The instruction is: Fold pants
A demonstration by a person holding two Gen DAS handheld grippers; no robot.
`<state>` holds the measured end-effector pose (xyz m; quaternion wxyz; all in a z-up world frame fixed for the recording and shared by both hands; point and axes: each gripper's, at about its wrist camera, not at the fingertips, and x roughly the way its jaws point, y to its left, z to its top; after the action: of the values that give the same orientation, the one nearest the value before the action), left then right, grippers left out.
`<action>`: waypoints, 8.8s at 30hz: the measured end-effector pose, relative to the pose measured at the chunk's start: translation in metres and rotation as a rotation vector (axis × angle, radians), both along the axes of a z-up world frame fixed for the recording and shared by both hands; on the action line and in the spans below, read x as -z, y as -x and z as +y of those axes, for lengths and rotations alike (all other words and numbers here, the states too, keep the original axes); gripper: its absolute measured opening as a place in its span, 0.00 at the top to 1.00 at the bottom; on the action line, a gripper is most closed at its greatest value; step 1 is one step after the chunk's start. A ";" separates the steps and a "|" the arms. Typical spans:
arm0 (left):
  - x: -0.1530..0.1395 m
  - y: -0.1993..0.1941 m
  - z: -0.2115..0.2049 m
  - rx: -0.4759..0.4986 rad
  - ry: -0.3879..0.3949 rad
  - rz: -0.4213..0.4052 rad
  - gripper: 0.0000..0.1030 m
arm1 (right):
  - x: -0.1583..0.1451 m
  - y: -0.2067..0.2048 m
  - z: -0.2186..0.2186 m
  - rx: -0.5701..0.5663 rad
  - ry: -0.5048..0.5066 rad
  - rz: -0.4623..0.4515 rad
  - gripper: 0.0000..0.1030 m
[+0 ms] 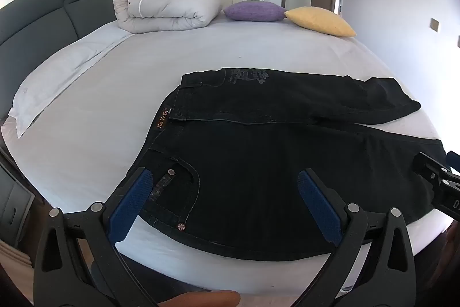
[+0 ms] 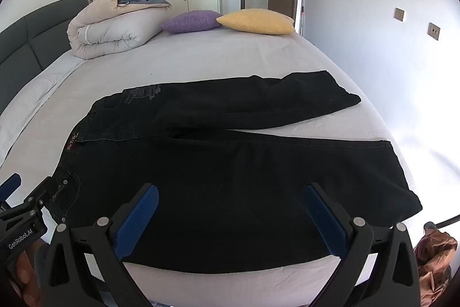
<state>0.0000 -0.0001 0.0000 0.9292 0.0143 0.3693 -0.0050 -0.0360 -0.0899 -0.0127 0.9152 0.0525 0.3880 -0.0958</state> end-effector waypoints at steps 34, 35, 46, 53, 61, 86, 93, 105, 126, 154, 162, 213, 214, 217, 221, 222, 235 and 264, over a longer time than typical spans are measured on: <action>-0.001 0.000 0.000 -0.003 -0.006 -0.002 0.00 | 0.007 0.001 0.006 -0.005 0.011 0.004 0.00; -0.001 0.000 0.000 -0.002 -0.006 -0.002 0.00 | 0.008 0.001 0.007 -0.005 0.011 0.005 0.00; -0.001 0.000 0.000 -0.002 -0.006 0.000 0.00 | 0.008 0.002 0.007 -0.005 0.009 0.005 0.00; 0.001 0.001 0.004 -0.002 -0.006 0.000 0.00 | 0.013 0.002 0.010 -0.008 0.012 0.008 0.00; 0.005 0.003 0.008 -0.001 -0.006 0.001 0.00 | 0.013 0.002 0.011 -0.008 0.012 0.010 0.00; 0.021 -0.002 0.014 -0.003 -0.004 0.010 0.00 | 0.017 0.003 0.014 -0.010 0.012 0.014 0.00; 0.017 -0.001 0.011 -0.005 -0.009 0.012 0.00 | 0.018 0.004 0.014 -0.010 0.012 0.016 0.00; 0.003 0.024 -0.007 -0.027 -0.207 -0.204 0.00 | 0.020 0.004 0.016 -0.019 -0.002 0.015 0.00; 0.050 -0.104 0.035 0.075 -0.334 -0.013 0.00 | -0.003 -0.094 -0.039 -0.243 -0.024 -0.131 0.00; 0.114 -0.470 0.041 0.718 -0.046 0.462 0.70 | 0.052 -0.291 -0.018 -0.791 0.028 0.030 0.47; 0.087 -0.419 0.044 0.709 -0.190 0.253 0.93 | 0.054 -0.316 0.000 -0.807 0.068 0.032 0.50; 0.045 -0.148 0.098 0.661 -0.194 -0.045 0.94 | 0.082 -0.154 0.151 -1.087 0.696 0.053 0.96; 0.054 -0.135 0.100 0.679 -0.197 -0.034 0.94 | 0.090 -0.139 0.152 -1.102 0.777 0.050 0.96; 0.069 -0.094 0.098 0.733 -0.218 -0.003 0.94 | 0.112 -0.090 0.157 -1.155 0.947 0.038 0.96; 0.087 -0.049 0.097 0.779 -0.277 0.039 0.94 | 0.126 -0.049 0.166 -1.188 1.072 0.013 0.96; 0.091 -0.041 0.099 0.785 -0.282 0.049 0.94 | 0.128 -0.043 0.168 -1.196 1.080 0.011 0.96; 0.112 0.035 0.114 0.840 -0.353 0.103 0.94 | 0.145 0.002 0.193 -1.247 1.153 0.010 0.96; 0.065 0.001 0.150 0.673 -0.134 0.229 0.88 | 0.178 0.038 0.206 -1.208 1.198 0.074 0.94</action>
<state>-0.0010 0.1503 -0.0653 0.8250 0.1953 0.4451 -0.2881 -0.0745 0.1159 -0.1904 0.6694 -0.6597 0.2627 0.2182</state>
